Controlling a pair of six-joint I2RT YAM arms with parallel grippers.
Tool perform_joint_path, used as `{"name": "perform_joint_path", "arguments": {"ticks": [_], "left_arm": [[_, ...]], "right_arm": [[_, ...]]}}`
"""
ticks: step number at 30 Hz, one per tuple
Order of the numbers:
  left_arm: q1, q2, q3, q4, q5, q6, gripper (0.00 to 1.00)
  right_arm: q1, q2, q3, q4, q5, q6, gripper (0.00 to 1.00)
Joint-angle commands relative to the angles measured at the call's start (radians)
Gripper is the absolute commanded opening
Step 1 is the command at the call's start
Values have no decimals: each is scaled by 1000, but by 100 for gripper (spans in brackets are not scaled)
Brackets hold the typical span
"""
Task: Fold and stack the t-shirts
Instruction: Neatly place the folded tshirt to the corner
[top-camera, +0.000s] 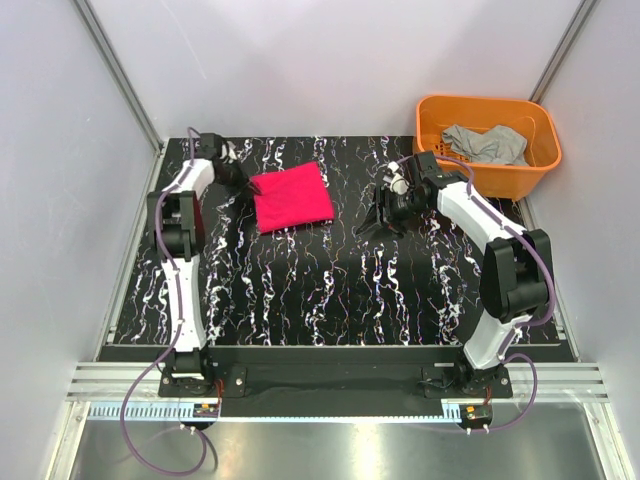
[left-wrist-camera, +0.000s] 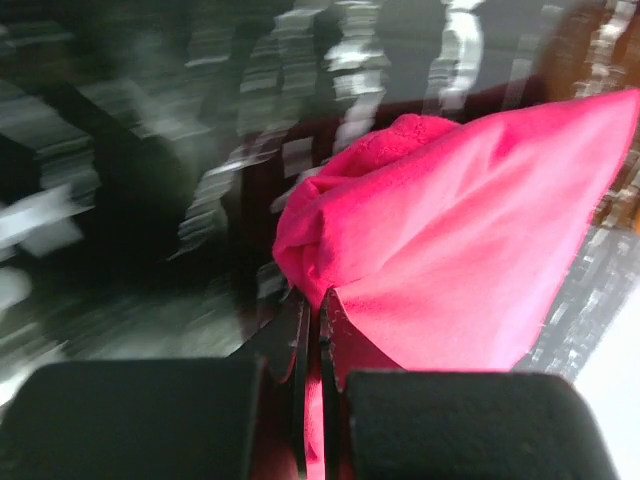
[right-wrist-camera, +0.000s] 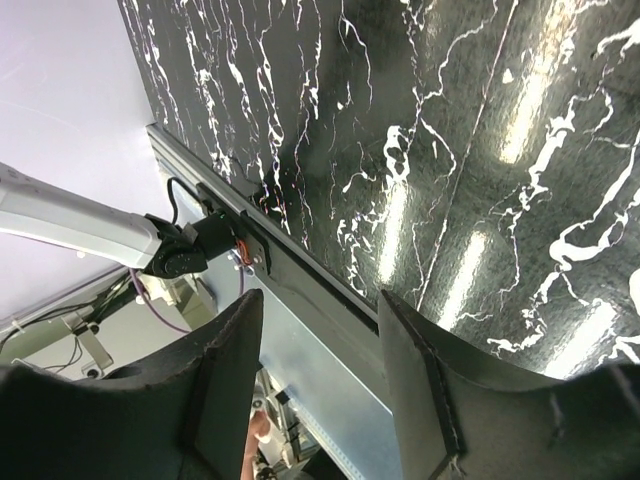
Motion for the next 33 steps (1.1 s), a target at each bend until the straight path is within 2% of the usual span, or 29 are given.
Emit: {"name": "perform_joint_path", "arguments": {"ticks": [1,6,11,16,22,24,28,33], "left_arm": [[60,-100,-48,-163,-201,101,0],[116,-134,-33,-250,-434,222,0],[162,-114,39,-273,-571,287,0],[177,-33,197,-241,-712,327,0],[206,73,377,-134,-741,307,0],[220,87,421,-97,-709,287,0],[232,71,362,78,-666,236,0],[234,96,327,167,-635,86,0]], "right_arm": [[-6,-63,-18,-2,-35,11,56],[-4,-57,-40,2,-47,40,56],[-6,-42,-28,1,-51,60,56],[-6,-22,-23,-1,-56,88,56],[-6,-2,-37,-25,-53,103,56],[-7,11,-34,-34,-53,103,55],[-6,40,10,-59,-39,97,55],[-6,90,49,-61,-39,105,55]]}}
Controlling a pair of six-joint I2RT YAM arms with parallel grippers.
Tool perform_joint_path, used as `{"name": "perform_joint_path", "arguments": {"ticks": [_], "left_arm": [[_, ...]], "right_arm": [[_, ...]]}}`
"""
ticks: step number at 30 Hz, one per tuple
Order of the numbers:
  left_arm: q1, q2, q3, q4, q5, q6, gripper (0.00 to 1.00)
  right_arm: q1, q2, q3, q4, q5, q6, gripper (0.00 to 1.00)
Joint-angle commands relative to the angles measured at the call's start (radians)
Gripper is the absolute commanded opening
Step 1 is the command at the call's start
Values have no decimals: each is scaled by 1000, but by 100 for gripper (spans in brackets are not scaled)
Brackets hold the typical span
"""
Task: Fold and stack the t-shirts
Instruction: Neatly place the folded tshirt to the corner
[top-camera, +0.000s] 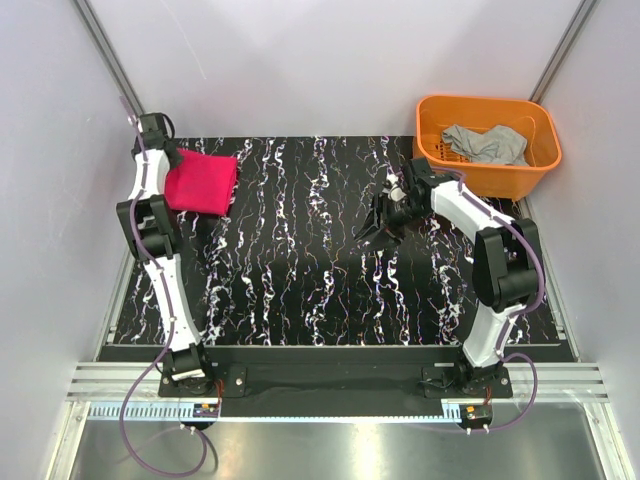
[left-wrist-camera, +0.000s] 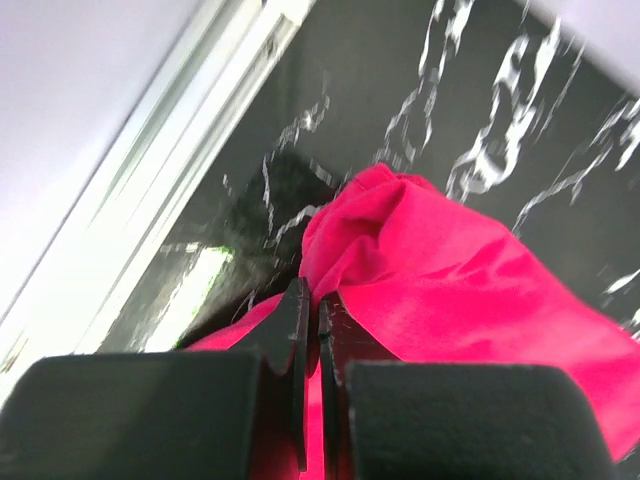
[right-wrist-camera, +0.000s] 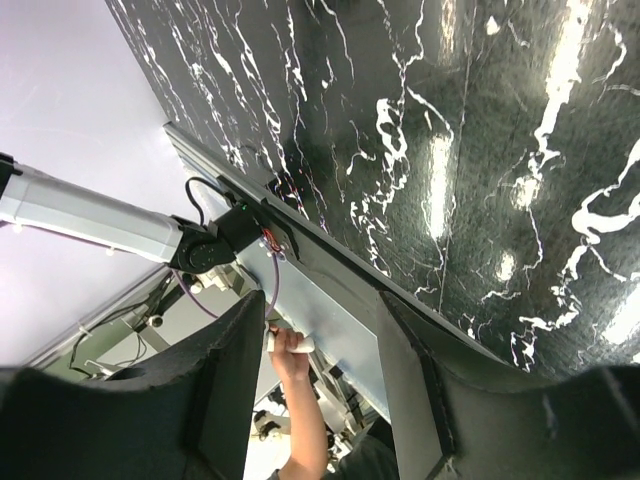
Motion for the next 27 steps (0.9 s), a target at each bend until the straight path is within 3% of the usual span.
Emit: {"name": "perform_joint_path", "arguments": {"ticks": [1,8,13,27], "left_arm": [[7,12,-15,181,22,-131,0],[10,103,83,275,63,-238,0],[22,75,-23,395,63,-313,0],[13,106,-44,439,-73,-619,0]], "right_arm": [[-4,22,57,-13,-5,9,55],[-3,36,60,-13,-2,4,55],[-4,53,60,-12,-2,1,55],[-4,70,66,-12,3,-1,55]]}}
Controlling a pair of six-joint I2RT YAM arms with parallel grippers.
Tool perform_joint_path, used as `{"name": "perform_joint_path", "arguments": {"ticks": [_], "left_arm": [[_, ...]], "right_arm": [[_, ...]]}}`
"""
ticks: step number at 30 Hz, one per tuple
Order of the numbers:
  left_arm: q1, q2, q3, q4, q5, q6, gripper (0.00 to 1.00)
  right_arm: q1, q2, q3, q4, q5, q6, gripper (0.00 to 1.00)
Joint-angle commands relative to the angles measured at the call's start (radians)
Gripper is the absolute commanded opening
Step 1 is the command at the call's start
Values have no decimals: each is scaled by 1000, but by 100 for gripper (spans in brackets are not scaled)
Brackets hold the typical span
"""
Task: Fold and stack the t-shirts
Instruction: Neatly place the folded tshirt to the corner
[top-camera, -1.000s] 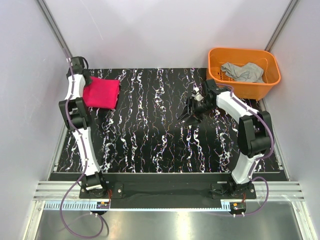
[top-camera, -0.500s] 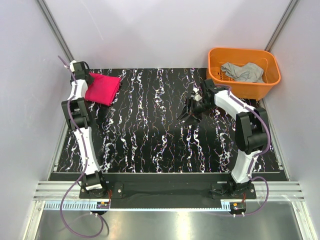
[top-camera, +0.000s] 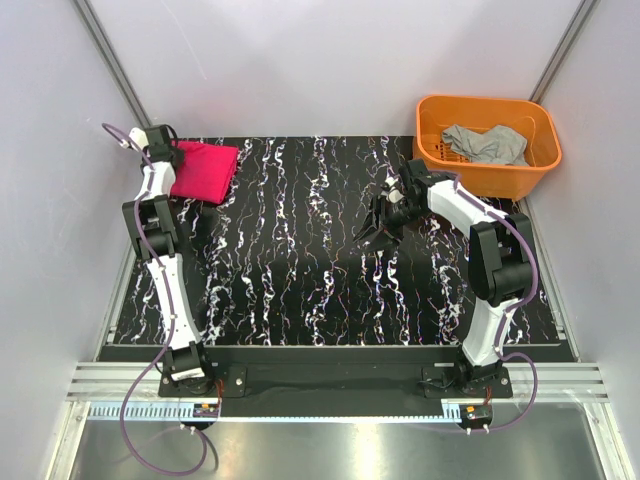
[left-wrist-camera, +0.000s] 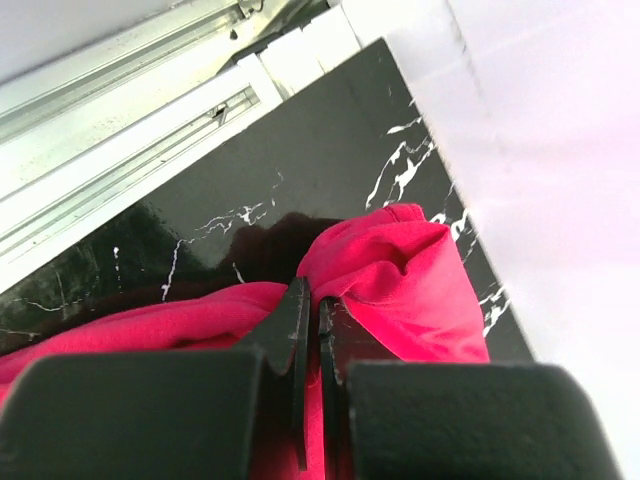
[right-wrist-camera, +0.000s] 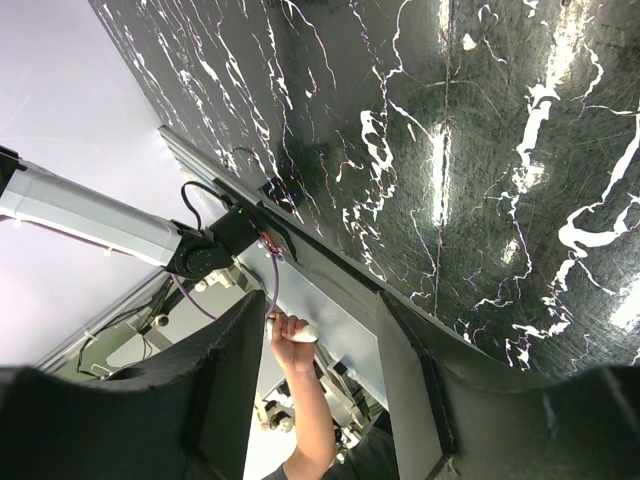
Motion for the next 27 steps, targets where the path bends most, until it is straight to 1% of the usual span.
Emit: {"name": "perform_joint_path", "arguments": {"ticks": [1,4,7,13,19,27], "left_arm": [[-1,5,21,87,-58,-99,0],[-3,24,40,83,-63,-111,0],[-3,13,3,89,-86,-151,0],[-1,24,3,89,-106,-212,0],[-4,64,49,87,-101,-249,0],[-1,44,17,87,-121,-257,0]], "right_arm": [[-4,7,41,-9,2,-2,55],[-3,9,40,-9,5,-4,55],[-4,13,38,-9,6,-2,55],[-4,18,43,-6,9,4,55],[-3,19,38,-3,14,10,55],[-4,26,36,5,12,15,55]]}}
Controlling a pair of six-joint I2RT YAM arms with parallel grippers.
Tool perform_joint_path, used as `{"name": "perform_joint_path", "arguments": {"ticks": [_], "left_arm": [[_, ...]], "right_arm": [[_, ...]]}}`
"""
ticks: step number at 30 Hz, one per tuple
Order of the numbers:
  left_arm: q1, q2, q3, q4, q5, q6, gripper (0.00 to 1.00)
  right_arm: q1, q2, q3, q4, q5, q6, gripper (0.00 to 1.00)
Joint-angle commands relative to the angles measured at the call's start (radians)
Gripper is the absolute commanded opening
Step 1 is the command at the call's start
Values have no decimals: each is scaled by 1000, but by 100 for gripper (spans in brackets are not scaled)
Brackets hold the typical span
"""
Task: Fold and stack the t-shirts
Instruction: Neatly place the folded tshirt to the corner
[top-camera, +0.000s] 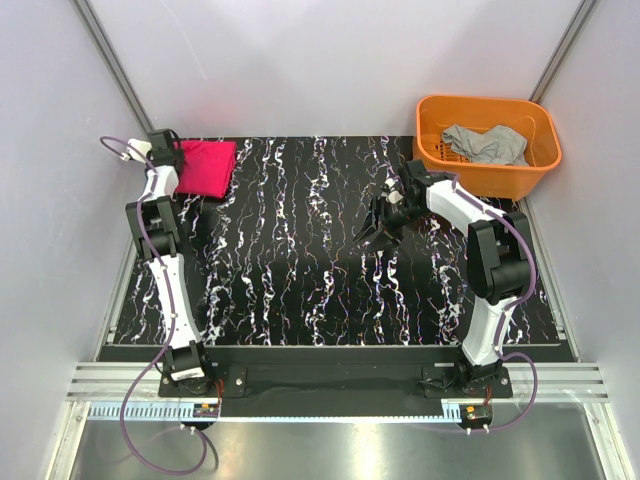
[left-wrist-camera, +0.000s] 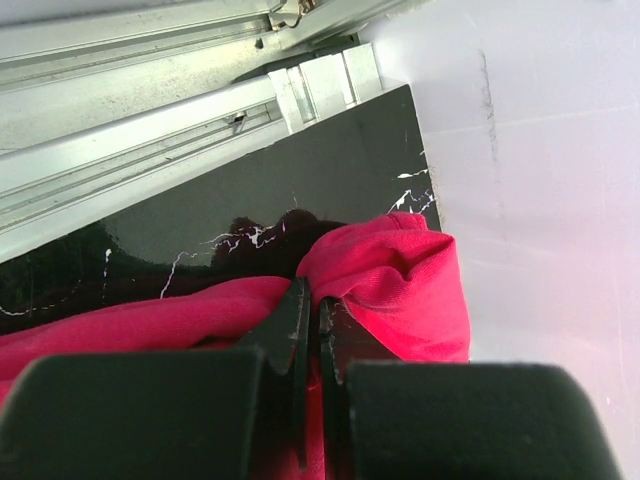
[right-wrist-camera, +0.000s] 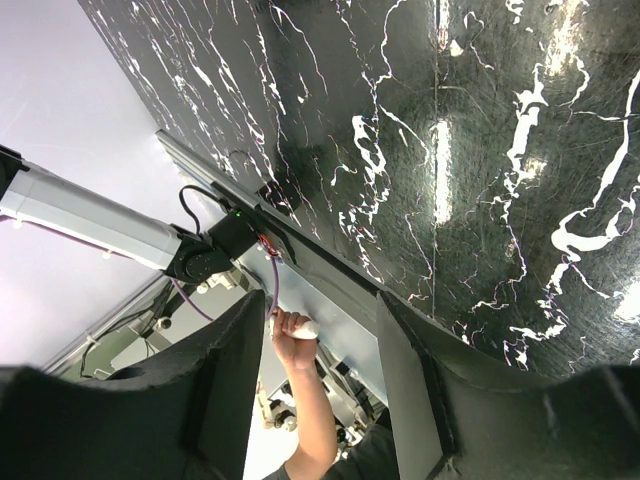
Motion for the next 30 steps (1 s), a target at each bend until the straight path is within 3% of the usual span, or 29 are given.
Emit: {"name": "perform_joint_path", "arguments": {"ticks": [1,6,8,15,17,19,23,27,30], "left_arm": [[2,-9,1,36,-50,-8,0],[11,-43,-10,27,-50,6,16],[11,-61,-22,16,-64,29,39],[12,-251,-158,11,-62,141,73],[12,-352,-250,13,-64,170,75],[11,-417,-335,15,-61,191,95],[21,-480,-335,-36,-40,260,99],[32,-451,-187,-167,29,371,99],[9,-541,-301,-185,66,426,98]], "right_arm": [[-3,7,32,4,4,8,56],[-3,7,34,5,-3,6,56],[-3,7,34,7,-8,2,56],[-3,-23,-14,50,-17,0,56],[-3,-37,-24,59,-20,2,57],[-4,-54,-47,82,-20,8,57],[-4,-109,-103,131,-38,14,58],[-4,-148,-158,157,-46,14,58],[-4,-210,-199,186,-40,29,59]]}}
